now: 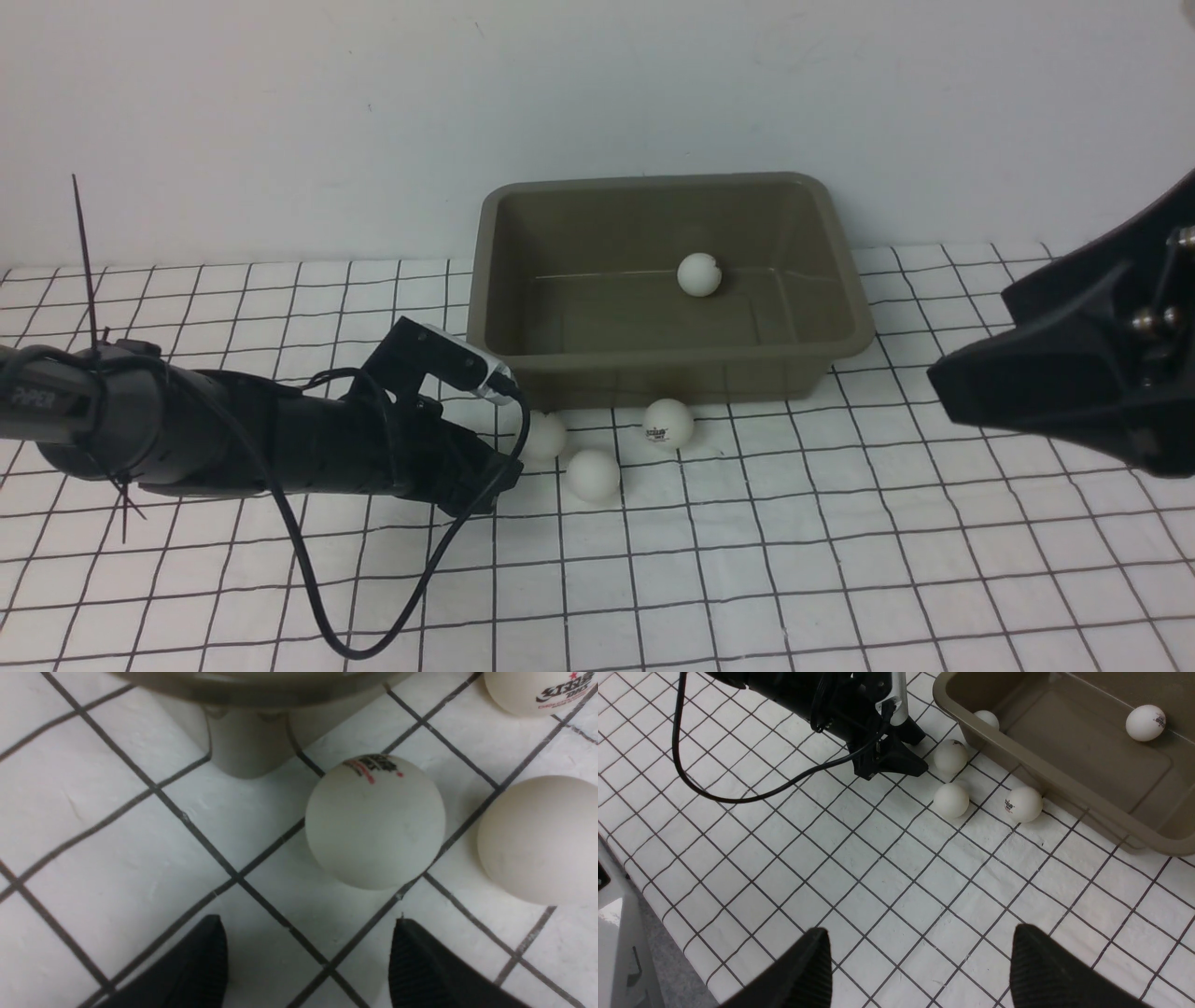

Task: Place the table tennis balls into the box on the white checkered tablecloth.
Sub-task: 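Reach for and grasp a ping pong ball on the table beside the basket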

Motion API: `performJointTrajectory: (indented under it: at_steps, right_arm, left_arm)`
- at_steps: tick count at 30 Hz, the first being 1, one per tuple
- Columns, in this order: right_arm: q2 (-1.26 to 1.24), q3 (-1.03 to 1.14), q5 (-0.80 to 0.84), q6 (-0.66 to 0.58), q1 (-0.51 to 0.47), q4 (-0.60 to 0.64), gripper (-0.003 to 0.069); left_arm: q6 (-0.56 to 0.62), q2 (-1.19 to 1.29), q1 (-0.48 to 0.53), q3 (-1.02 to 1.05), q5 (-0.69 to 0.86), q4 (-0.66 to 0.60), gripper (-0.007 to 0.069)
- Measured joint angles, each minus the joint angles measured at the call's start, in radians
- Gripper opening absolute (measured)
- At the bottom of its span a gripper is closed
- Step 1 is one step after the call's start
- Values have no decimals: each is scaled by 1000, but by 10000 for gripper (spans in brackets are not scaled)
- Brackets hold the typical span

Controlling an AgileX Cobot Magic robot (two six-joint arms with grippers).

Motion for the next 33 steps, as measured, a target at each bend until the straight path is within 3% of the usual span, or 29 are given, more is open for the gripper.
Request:
performJointTrajectory:
  at_steps: [15, 33]
  right_arm:
    - [0, 0, -23, -3, 0, 0, 463]
    - [0, 0, -23, -3, 0, 0, 463]
  left_arm:
    - [-35, -118, -3, 21, -95, 26, 426]
    - [-60, -134, -4, 35, -107, 27, 426]
